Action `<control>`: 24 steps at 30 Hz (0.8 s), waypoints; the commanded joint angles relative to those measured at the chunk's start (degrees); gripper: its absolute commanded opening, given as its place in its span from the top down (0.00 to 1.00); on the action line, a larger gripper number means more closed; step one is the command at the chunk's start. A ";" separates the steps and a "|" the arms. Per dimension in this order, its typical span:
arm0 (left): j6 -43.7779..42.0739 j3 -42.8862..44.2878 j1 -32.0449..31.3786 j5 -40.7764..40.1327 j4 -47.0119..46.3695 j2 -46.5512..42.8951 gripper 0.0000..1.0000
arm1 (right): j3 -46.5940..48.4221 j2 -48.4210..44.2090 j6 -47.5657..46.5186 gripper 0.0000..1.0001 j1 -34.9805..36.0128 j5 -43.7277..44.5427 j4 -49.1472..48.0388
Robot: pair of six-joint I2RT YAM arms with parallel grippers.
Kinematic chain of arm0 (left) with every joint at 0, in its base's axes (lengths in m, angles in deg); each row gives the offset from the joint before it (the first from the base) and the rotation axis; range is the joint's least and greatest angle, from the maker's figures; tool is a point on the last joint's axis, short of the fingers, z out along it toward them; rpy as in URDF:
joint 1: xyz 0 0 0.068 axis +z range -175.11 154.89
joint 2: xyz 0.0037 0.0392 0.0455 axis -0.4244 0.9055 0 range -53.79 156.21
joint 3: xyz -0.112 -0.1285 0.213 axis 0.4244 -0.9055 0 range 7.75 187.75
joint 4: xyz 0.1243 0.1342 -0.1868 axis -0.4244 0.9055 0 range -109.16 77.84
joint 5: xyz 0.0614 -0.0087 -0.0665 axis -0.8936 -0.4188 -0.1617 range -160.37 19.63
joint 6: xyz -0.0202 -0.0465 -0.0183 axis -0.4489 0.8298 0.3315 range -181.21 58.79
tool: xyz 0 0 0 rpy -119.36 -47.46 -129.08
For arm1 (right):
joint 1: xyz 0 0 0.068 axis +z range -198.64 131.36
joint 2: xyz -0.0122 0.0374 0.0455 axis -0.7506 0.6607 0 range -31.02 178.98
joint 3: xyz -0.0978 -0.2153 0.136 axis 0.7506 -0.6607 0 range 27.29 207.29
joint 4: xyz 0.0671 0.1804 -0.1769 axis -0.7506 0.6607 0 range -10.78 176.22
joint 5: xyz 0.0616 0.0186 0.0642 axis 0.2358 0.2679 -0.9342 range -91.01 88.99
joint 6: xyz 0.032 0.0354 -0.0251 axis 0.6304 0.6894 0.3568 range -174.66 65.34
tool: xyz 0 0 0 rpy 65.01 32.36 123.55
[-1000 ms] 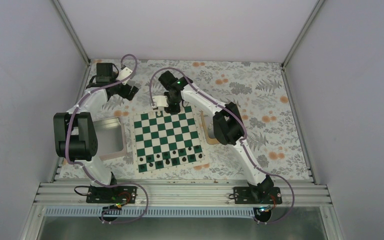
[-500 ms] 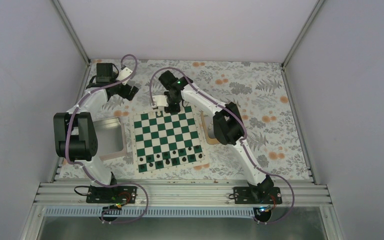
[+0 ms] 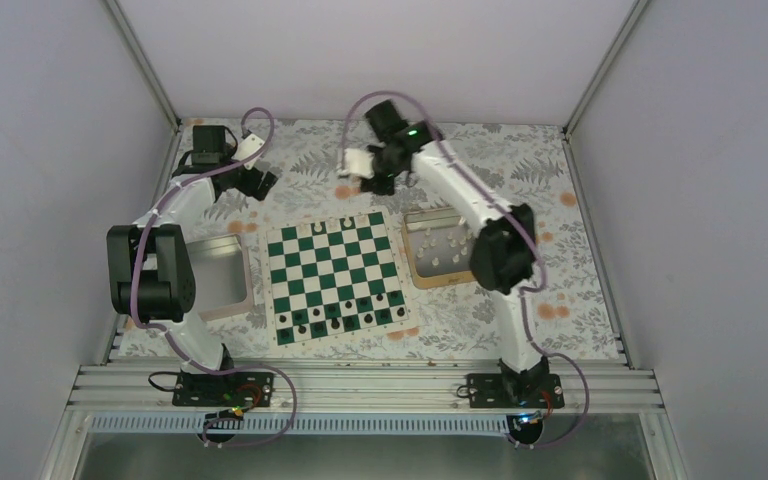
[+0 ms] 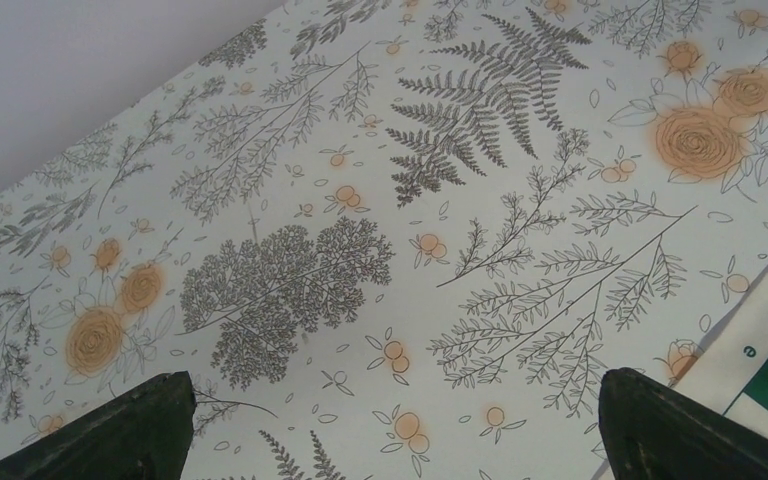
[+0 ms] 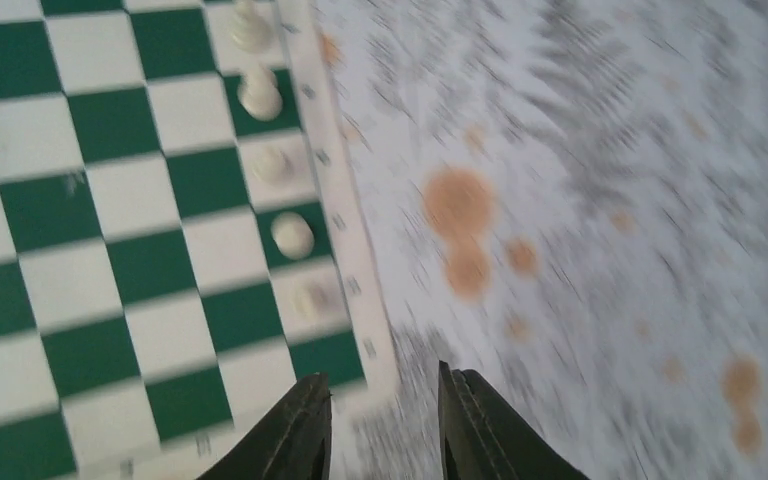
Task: Set up the chess pieces on the board
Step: Place the chess piece on the chessboard, then pick up the chess piece from the storage box.
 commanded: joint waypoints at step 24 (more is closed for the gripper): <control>1.06 10.34 -7.06 -4.78 4.05 3.67 0.00 | -42.92 -27.32 -4.20 0.72 -22.23 3.05 -1.54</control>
